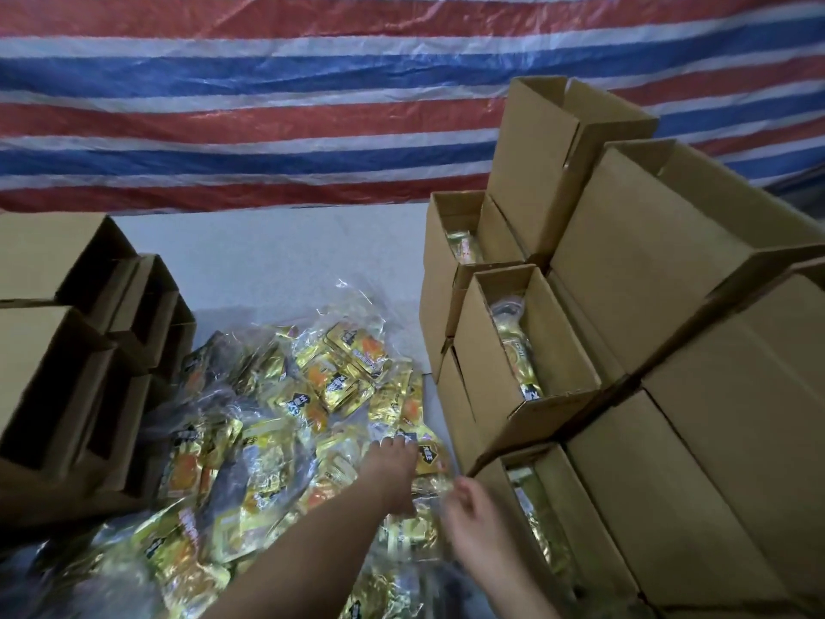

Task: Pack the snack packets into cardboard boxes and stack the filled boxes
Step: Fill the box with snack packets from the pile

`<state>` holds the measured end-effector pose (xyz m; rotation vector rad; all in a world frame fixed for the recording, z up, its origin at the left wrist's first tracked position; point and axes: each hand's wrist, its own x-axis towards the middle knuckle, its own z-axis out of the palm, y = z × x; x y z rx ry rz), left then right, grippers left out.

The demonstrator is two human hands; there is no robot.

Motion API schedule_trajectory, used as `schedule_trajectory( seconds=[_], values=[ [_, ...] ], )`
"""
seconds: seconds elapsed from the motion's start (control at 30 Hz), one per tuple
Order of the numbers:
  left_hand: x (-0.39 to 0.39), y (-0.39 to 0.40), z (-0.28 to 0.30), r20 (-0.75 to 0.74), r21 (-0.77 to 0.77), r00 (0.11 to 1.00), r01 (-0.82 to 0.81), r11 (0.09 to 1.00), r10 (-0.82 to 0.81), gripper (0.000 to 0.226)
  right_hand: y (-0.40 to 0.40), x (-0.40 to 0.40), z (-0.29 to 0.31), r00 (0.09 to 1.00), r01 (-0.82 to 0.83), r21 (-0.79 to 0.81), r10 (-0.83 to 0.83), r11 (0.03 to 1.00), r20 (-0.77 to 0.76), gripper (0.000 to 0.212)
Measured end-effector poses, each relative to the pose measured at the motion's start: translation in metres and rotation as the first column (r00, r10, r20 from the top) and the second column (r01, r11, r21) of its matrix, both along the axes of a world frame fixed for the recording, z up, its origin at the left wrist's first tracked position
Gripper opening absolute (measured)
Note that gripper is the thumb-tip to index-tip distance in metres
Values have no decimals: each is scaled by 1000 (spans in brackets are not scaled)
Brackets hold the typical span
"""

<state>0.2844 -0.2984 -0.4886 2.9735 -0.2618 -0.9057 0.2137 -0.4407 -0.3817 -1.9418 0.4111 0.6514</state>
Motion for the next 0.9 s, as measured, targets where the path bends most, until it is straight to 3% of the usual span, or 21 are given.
schedule_trajectory(
  seconds=[0.2,0.37,0.53,0.67,0.83,0.9],
  values=[
    [-4,1,-6,-14,44,997,-79,996,80,93,0,-2,3,999,-42,-53,42,998,-7,30],
    [-5,3,-8,-70,-48,977,-205,978,201,92,2,-7,7,999,-43,-12,42,999,-20,25],
    [1,6,-2,-104,-116,946,-318,941,307,118,-1,-9,7,999,-44,5,44,999,-12,11],
    [5,3,12,-148,-286,896,-444,849,419,86,-4,-13,11,999,-46,-7,46,999,6,11],
    [0,16,53,-250,-546,799,-582,602,546,33,-2,-14,12,998,38,6,-37,999,-41,15],
    [-13,24,76,-261,-624,752,-610,488,605,13,6,-13,13,992,110,73,-104,991,-78,26]
  ],
)
